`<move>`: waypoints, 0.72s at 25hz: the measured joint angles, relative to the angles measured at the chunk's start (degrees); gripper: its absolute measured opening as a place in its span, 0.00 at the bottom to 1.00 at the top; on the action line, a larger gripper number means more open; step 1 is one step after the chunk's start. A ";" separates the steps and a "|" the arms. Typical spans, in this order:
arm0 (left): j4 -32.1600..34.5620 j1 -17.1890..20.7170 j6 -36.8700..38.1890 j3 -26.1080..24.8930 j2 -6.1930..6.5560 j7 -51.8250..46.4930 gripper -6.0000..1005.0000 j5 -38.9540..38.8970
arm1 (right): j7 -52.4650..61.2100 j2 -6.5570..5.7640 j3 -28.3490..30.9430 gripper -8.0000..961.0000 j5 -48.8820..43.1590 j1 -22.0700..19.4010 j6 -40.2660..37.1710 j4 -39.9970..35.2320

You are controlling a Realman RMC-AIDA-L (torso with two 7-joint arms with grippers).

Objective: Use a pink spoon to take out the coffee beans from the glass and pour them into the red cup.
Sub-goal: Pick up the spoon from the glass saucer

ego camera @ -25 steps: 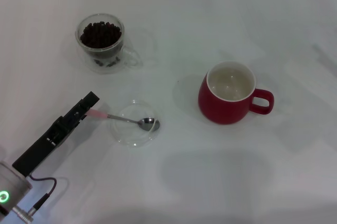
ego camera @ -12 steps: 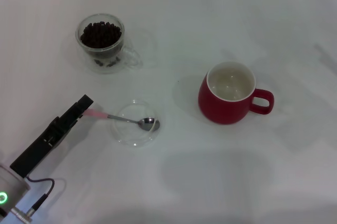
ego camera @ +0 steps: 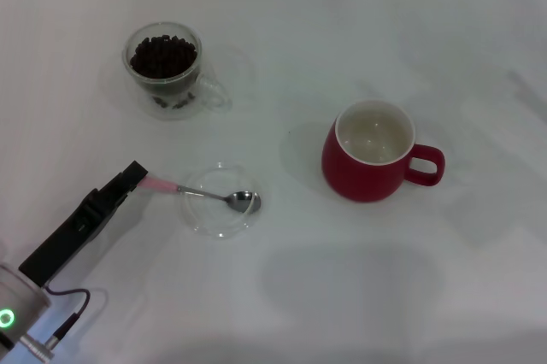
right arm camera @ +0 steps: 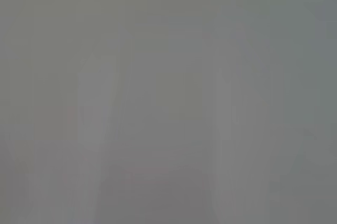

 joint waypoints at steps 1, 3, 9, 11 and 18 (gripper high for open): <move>0.05 -0.02 0.00 0.05 0.00 0.00 0.18 0.04 | -0.02 0.02 0.00 0.88 0.00 0.00 -0.01 0.00; 0.06 -0.07 0.00 0.12 0.00 -0.01 0.17 0.09 | -0.06 0.07 0.00 0.88 0.00 0.02 -0.02 0.00; 0.29 0.42 0.02 -0.09 0.03 0.27 0.14 -0.10 | -0.10 0.24 0.00 0.88 0.00 -0.21 -0.03 0.00; 0.36 0.43 0.08 -0.10 0.18 0.32 0.14 -0.17 | -0.13 0.34 0.00 0.88 -0.01 -0.27 -0.02 0.00; 3.65 1.44 0.62 0.15 0.53 0.61 0.13 -0.10 | -0.20 0.58 -0.05 0.88 -0.37 -0.09 0.23 0.00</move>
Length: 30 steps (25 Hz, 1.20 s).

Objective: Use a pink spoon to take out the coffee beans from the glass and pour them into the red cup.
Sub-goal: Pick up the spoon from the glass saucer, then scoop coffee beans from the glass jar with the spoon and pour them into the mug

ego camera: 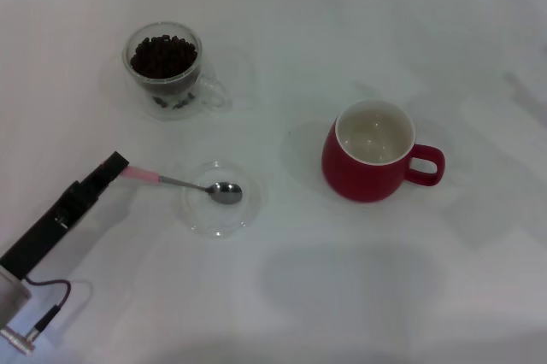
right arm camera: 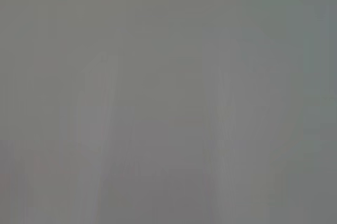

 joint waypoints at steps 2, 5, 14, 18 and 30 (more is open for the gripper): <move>1.43 0.59 0.84 0.07 0.05 -0.08 0.13 0.17 | 0.00 0.08 -0.02 0.88 0.00 0.09 0.01 0.00; 2.13 0.82 1.66 0.08 0.17 0.00 0.13 0.20 | 0.00 0.26 -0.04 0.88 0.00 0.20 0.16 0.00; 12.91 3.39 6.00 0.37 1.19 -4.56 0.13 1.24 | -1.18 1.25 -0.07 0.88 0.01 0.73 0.39 -0.03; 23.31 4.48 9.09 0.49 3.57 -10.30 0.13 2.36 | -2.03 2.00 -0.24 0.88 0.01 0.86 0.47 -0.48; 30.82 -2.53 8.08 0.16 12.73 -23.21 0.13 5.73 | -2.83 4.52 -0.75 0.88 -1.24 2.21 -0.88 -2.09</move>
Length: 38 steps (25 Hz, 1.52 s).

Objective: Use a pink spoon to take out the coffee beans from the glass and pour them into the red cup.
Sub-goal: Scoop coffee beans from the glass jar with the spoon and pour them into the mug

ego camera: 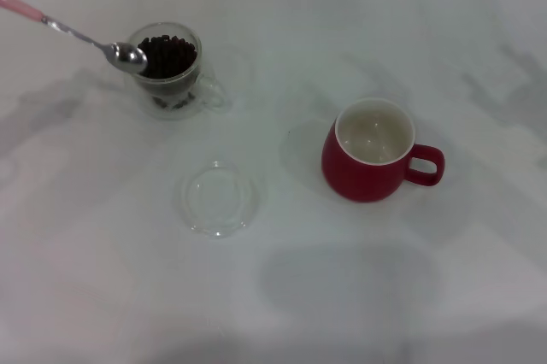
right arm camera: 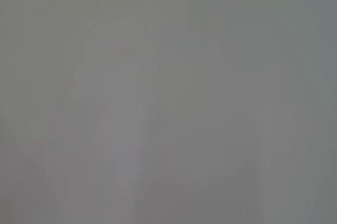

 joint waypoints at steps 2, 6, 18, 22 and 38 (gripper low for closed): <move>0.06 -2.86 -3.31 -0.04 1.46 -2.72 0.13 1.36 | 0.00 0.57 0.00 0.88 -0.59 0.15 -0.02 -0.69; 0.10 -5.68 -6.99 -0.04 2.42 -5.06 0.13 3.12 | 0.14 0.88 -0.48 0.88 -1.18 0.74 0.00 -0.91; 0.19 -16.43 -20.25 0.12 2.69 -14.67 0.13 17.28 | 0.04 1.10 -2.09 0.88 -1.23 0.50 -0.16 -0.22; 0.28 -19.06 -22.42 0.22 1.68 -16.46 0.13 21.17 | 0.03 1.11 -2.01 0.88 -1.22 -0.09 -0.23 -0.20; 1.47 -19.50 -29.59 0.00 -3.25 -17.94 0.13 28.09 | 0.44 0.83 -1.54 0.88 -0.86 -0.98 -0.92 -0.18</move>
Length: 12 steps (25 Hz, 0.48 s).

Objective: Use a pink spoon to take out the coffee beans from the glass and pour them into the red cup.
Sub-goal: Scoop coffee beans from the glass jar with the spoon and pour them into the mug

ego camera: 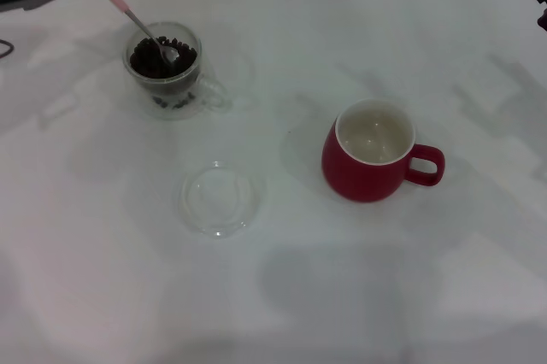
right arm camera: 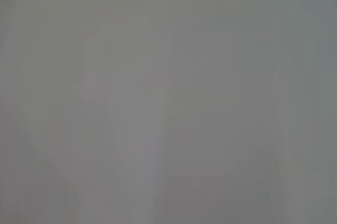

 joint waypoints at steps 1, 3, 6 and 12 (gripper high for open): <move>-0.05 0.22 0.03 -0.06 -0.29 -0.21 0.13 -0.14 | 0.00 0.00 0.00 0.88 -0.01 0.03 0.12 0.00; -0.07 0.68 0.22 -0.14 -0.65 -0.76 0.13 -0.25 | 0.01 -0.02 -0.01 0.88 -0.07 0.18 0.30 0.00; -0.08 1.78 0.44 -0.40 -1.28 -2.40 0.13 -0.34 | 0.02 -0.04 -0.02 0.88 -0.17 0.38 0.38 0.00; -0.34 6.19 0.61 -0.65 -1.87 -3.86 0.13 -4.94 | 0.02 -0.10 -0.02 0.88 -0.35 0.54 0.42 -0.02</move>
